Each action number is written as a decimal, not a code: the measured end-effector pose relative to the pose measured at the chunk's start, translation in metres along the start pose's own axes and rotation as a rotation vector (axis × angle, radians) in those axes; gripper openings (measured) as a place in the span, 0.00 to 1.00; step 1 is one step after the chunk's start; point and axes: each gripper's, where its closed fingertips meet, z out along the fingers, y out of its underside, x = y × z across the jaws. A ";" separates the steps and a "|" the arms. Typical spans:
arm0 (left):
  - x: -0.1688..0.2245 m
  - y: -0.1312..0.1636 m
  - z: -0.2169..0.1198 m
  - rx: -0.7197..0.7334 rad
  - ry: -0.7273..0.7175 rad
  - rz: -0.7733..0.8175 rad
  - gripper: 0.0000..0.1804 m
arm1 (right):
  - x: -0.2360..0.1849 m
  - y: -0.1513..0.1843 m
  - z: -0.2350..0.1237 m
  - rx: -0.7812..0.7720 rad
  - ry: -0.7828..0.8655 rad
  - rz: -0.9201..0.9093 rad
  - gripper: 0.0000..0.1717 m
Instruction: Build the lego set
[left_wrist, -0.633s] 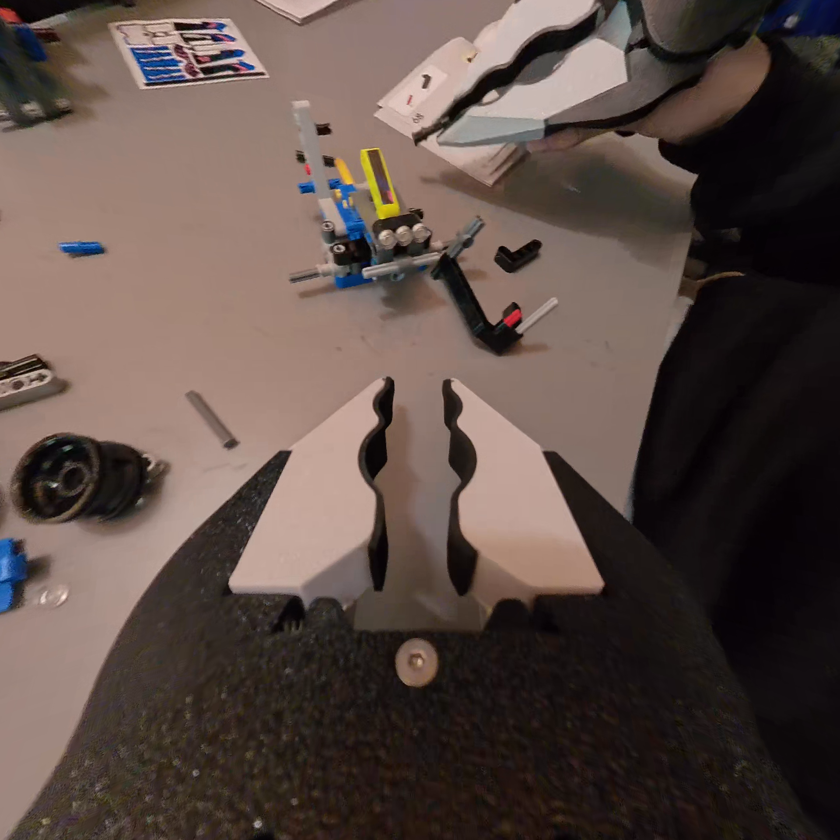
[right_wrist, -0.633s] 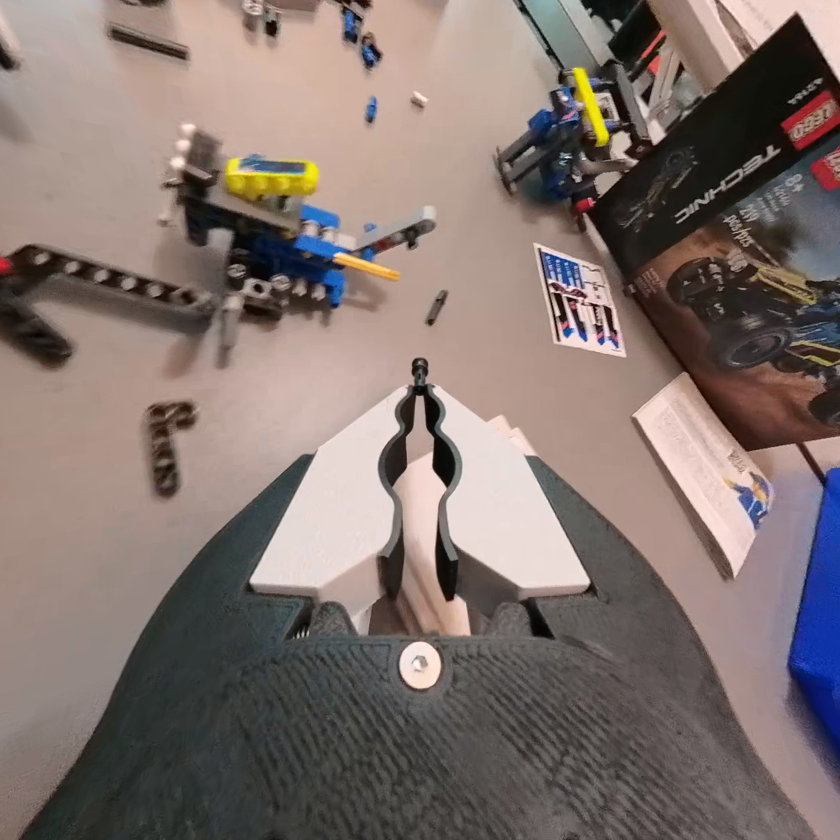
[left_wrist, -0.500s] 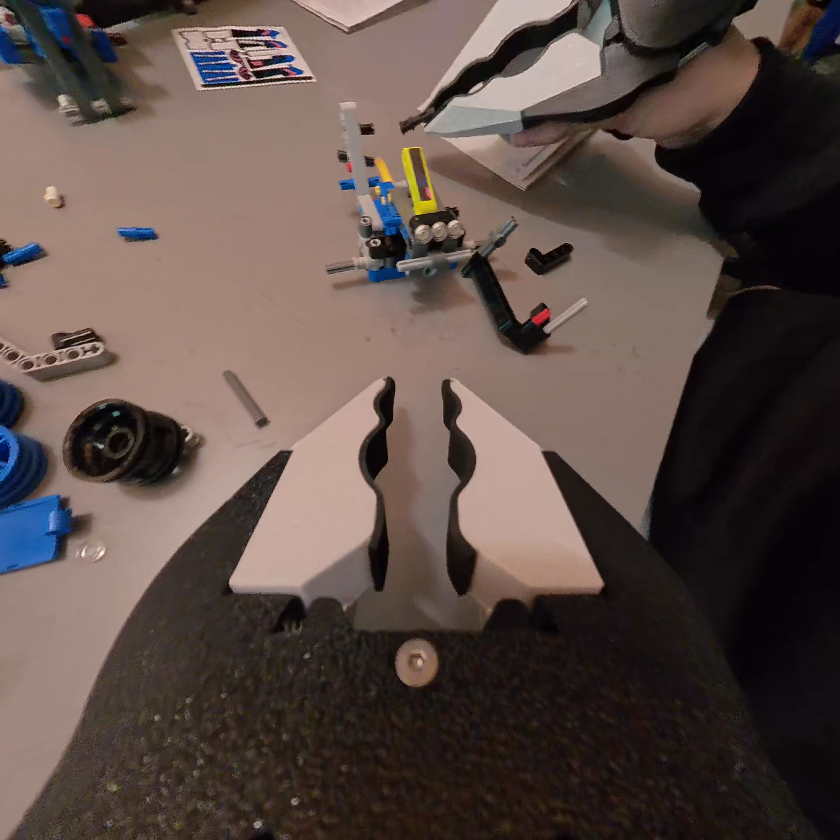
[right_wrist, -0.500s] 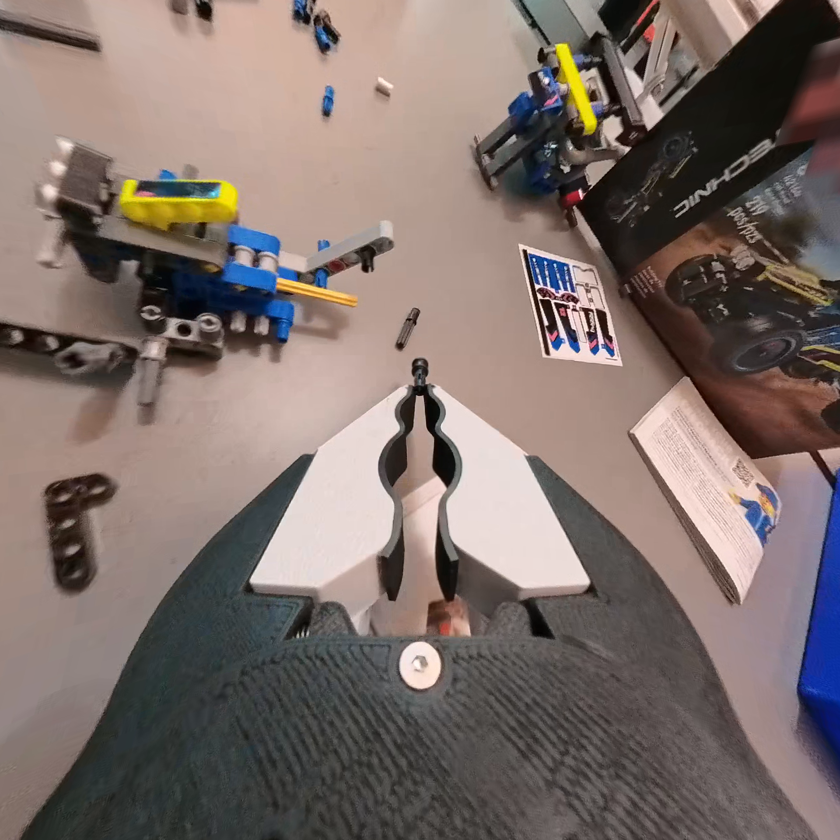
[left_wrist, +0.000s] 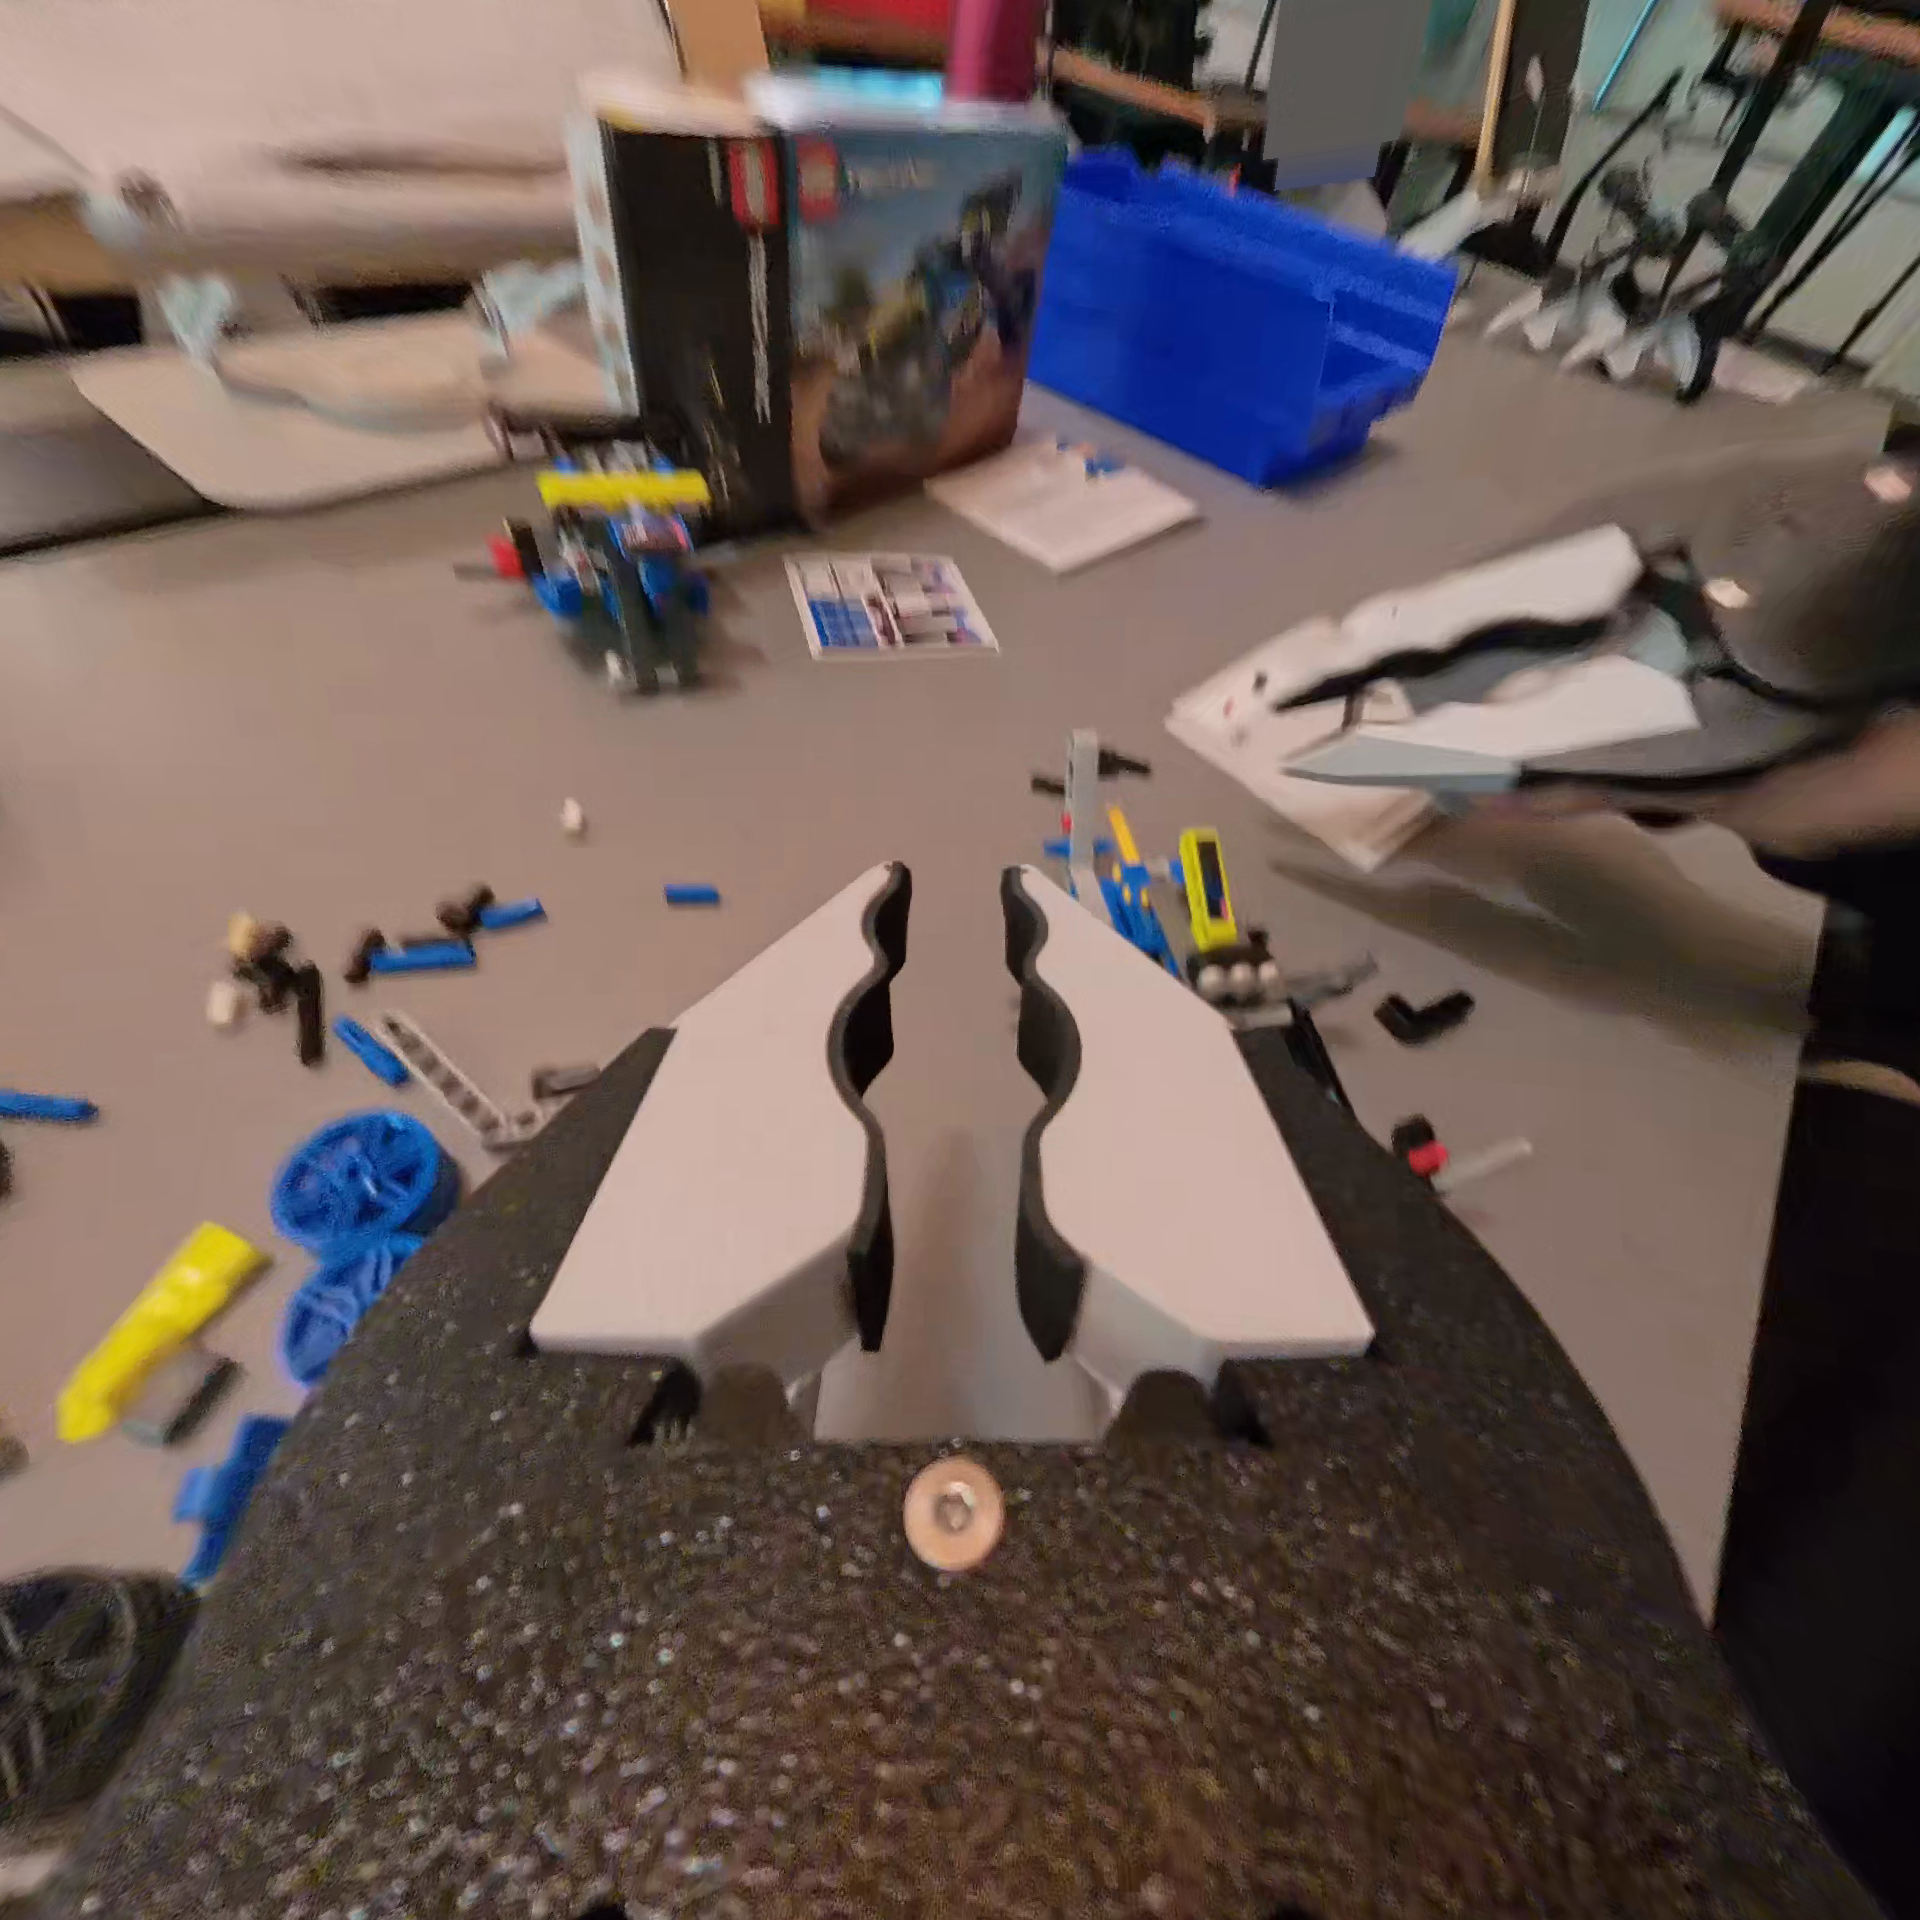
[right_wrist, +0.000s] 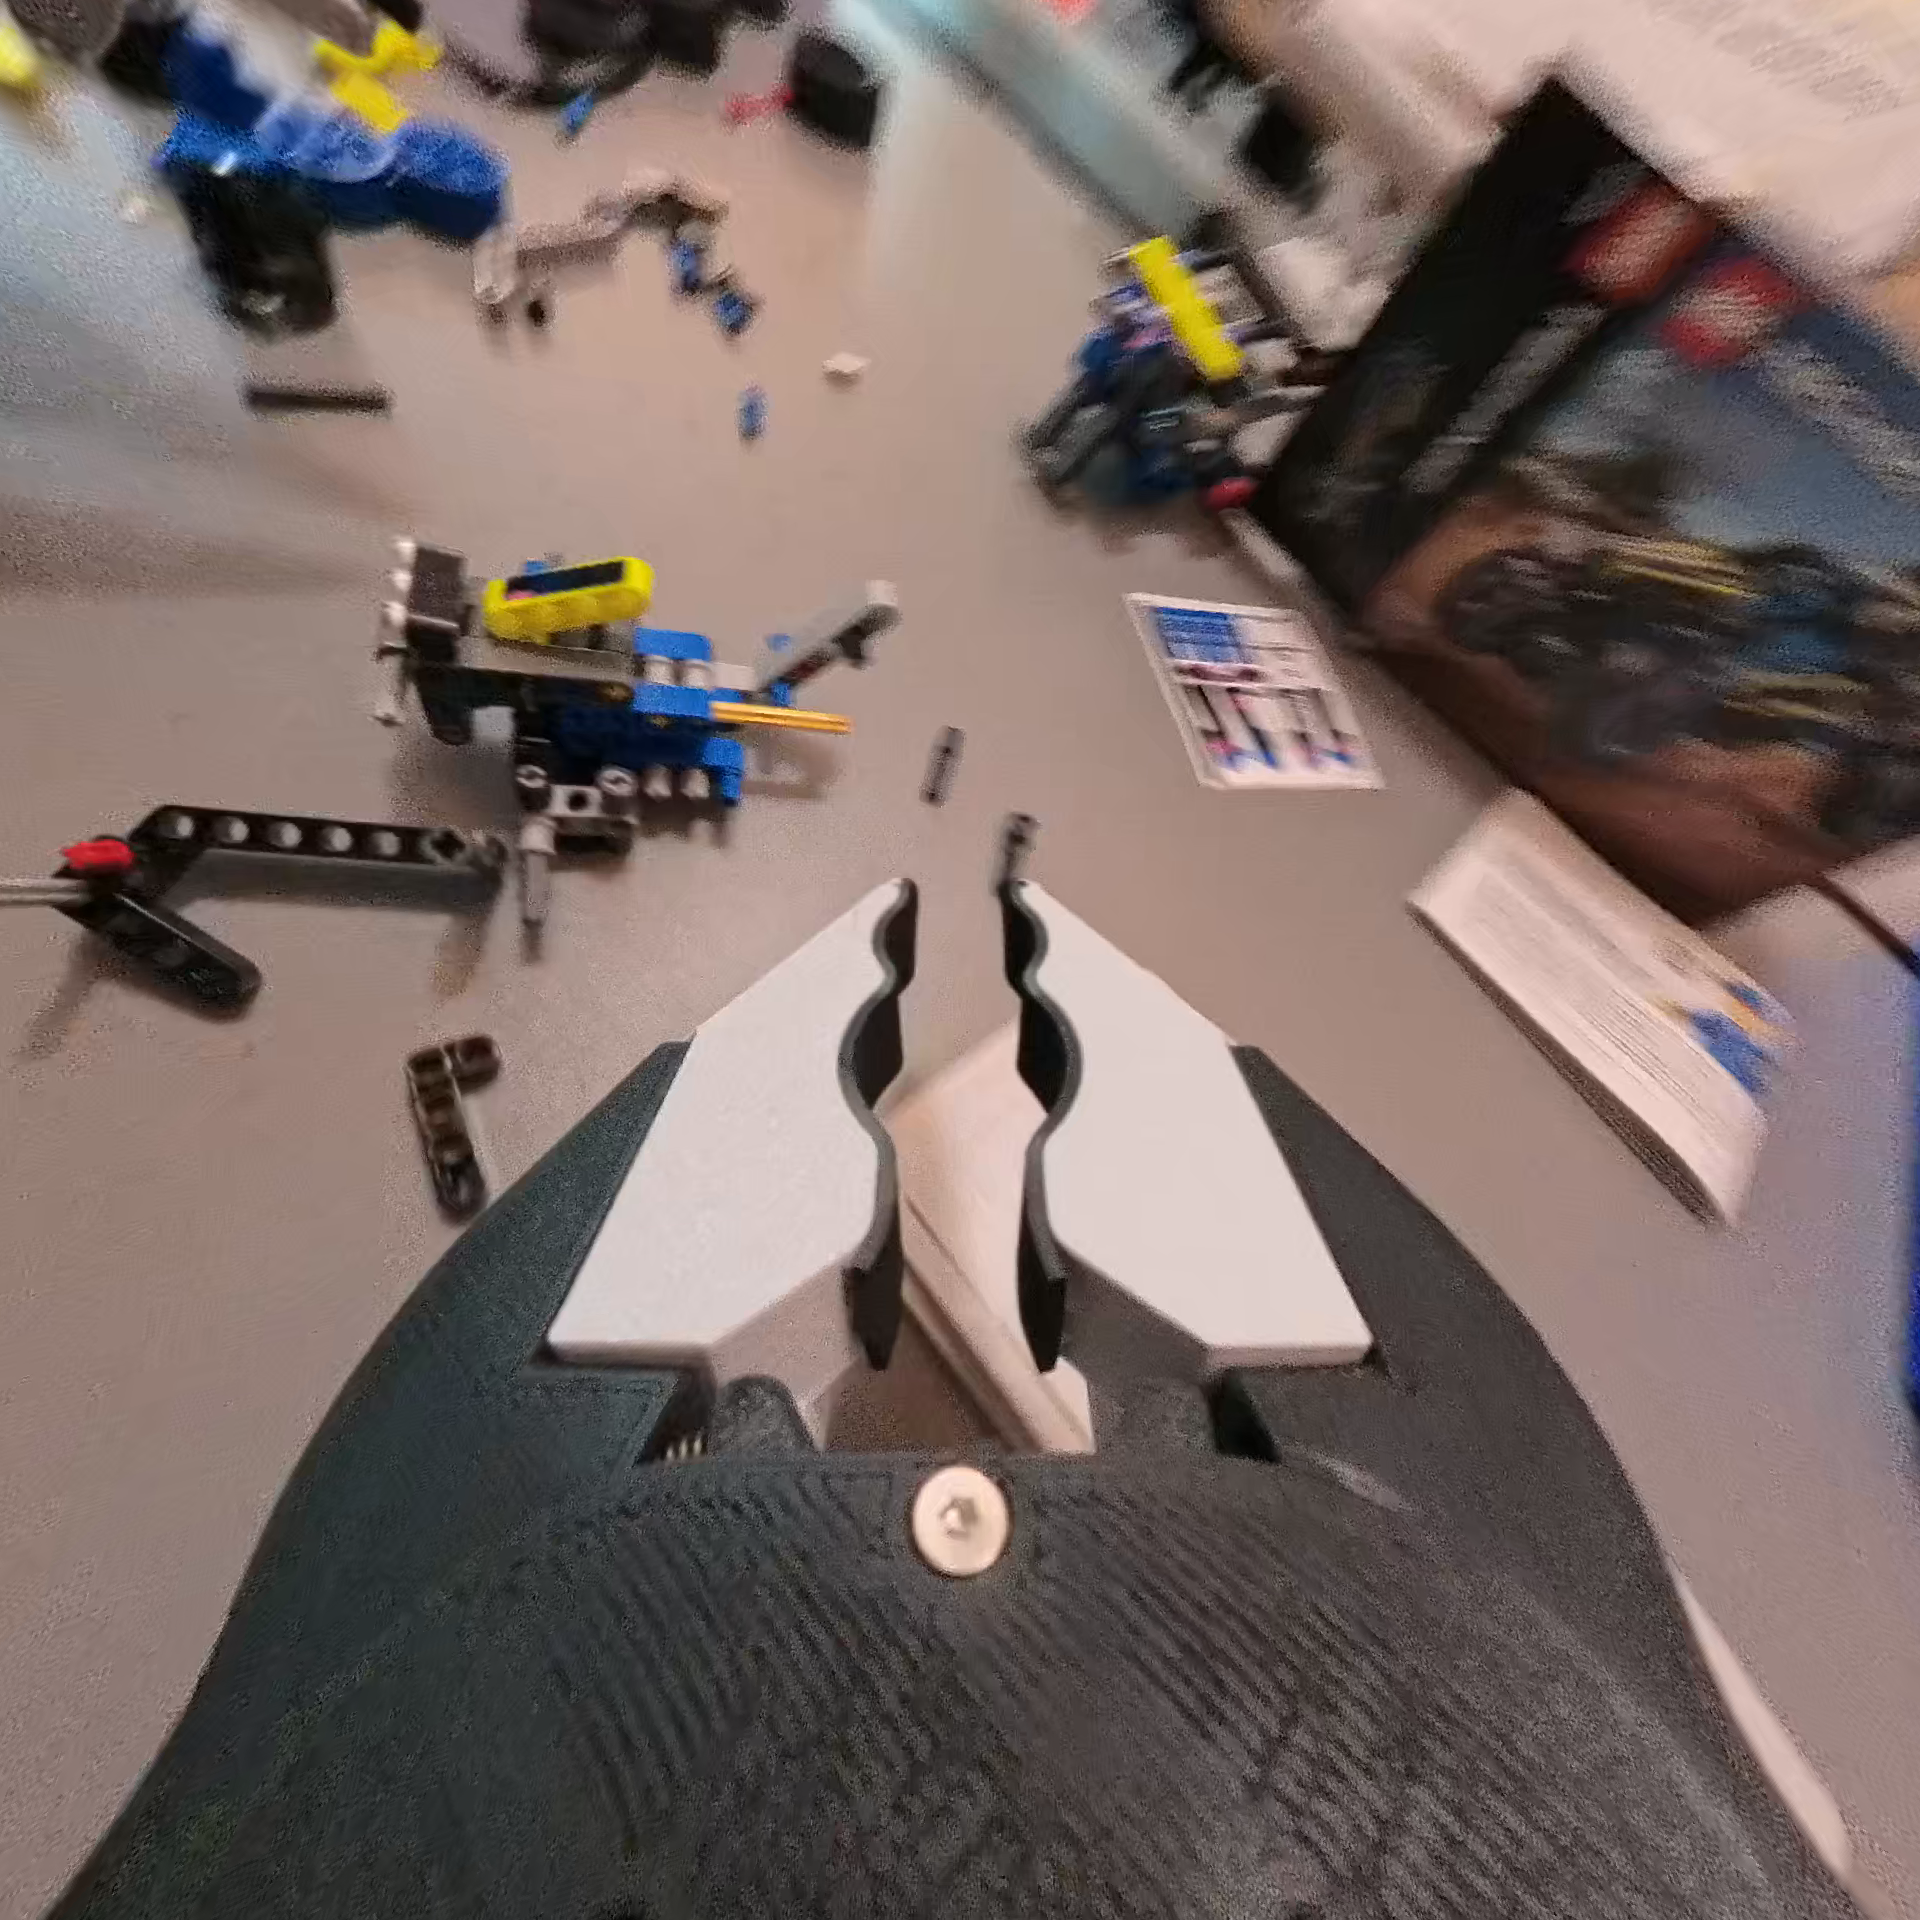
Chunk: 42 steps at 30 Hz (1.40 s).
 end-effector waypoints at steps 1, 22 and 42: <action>0.002 -0.007 0.000 0.026 0.017 0.012 0.09 | 0.015 0.007 -0.019 0.033 0.109 0.024 0.05; 0.035 -0.009 0.003 0.009 0.173 0.042 0.23 | 0.089 0.111 -0.067 -0.304 0.703 -0.534 0.03; 0.015 -0.010 0.040 -0.105 0.025 0.045 0.17 | 0.185 0.146 -0.138 -0.199 0.772 -0.244 0.00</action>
